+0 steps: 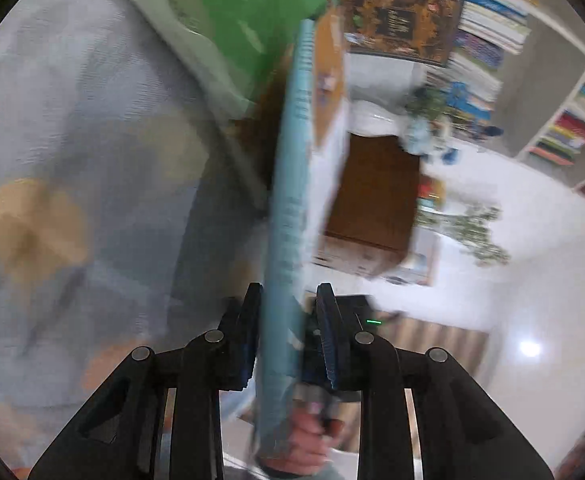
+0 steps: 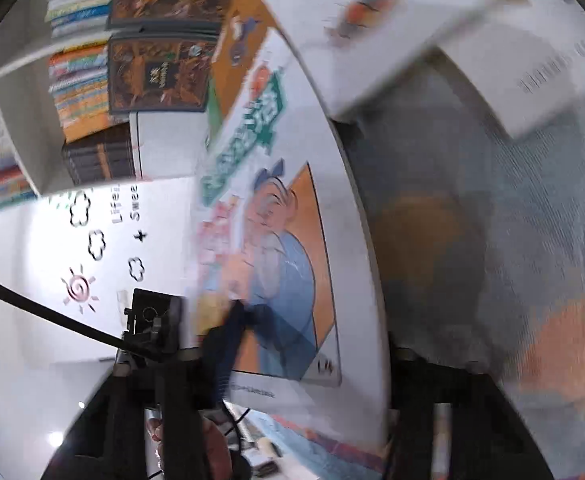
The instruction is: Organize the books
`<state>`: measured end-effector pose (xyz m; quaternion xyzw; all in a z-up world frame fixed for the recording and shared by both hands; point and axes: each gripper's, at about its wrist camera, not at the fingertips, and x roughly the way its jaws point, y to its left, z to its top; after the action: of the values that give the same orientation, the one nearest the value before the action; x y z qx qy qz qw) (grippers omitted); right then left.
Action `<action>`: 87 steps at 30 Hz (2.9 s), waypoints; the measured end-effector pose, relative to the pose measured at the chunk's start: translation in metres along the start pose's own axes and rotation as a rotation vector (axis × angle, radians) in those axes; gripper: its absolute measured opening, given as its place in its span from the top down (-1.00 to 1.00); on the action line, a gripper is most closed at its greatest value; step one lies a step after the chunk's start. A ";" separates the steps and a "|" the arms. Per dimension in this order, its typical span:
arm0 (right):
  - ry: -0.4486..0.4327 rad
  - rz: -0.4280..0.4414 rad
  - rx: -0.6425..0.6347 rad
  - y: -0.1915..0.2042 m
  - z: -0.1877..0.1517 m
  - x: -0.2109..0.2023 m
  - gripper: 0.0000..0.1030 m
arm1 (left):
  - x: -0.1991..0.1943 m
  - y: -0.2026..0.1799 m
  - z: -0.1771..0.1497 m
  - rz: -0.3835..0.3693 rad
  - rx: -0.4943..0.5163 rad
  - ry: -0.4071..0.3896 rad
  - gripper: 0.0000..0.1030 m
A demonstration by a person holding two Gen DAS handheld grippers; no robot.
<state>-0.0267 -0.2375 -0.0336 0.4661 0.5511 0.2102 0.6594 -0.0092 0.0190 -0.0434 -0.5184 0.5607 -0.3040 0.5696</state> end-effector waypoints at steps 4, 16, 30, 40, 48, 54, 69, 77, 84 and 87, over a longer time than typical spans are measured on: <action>-0.014 -0.330 -0.352 0.056 -0.011 0.003 0.41 | 0.002 -0.014 -0.013 0.324 0.138 -0.026 0.56; -0.149 -0.643 -0.817 0.132 -0.078 0.010 0.49 | -0.007 -0.076 -0.048 0.563 0.588 -0.097 0.56; -0.211 -0.496 -0.903 0.254 -0.044 0.124 0.45 | -0.166 -0.100 0.043 0.544 0.651 -0.302 0.56; -0.159 -0.480 -0.912 0.304 0.013 0.255 0.45 | -0.247 -0.060 0.155 0.599 0.564 -0.416 0.56; -0.170 -0.501 -0.883 0.309 0.043 0.296 0.42 | -0.263 -0.041 0.197 0.578 0.516 -0.460 0.56; -0.057 -0.485 -0.803 0.286 0.051 0.318 0.30 | -0.262 -0.019 0.209 0.613 0.452 -0.433 0.49; 0.142 -0.405 -0.629 0.218 0.007 0.266 0.02 | -0.278 -0.012 0.148 0.723 0.434 -0.477 0.32; 0.035 -0.470 -0.598 0.181 -0.017 0.183 -0.07 | -0.184 -0.050 0.109 0.669 0.620 -0.251 0.19; -0.126 -0.509 -0.480 0.155 0.017 0.124 -0.22 | -0.111 -0.059 0.118 0.643 0.617 -0.124 0.11; -0.162 -0.529 -0.470 0.154 0.029 0.113 -0.32 | -0.097 -0.058 0.121 0.662 0.608 -0.112 0.11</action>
<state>0.0705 -0.0855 0.0351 0.1582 0.5352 0.1155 0.8217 0.1014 0.1230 0.0221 -0.1357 0.5497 -0.2278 0.7921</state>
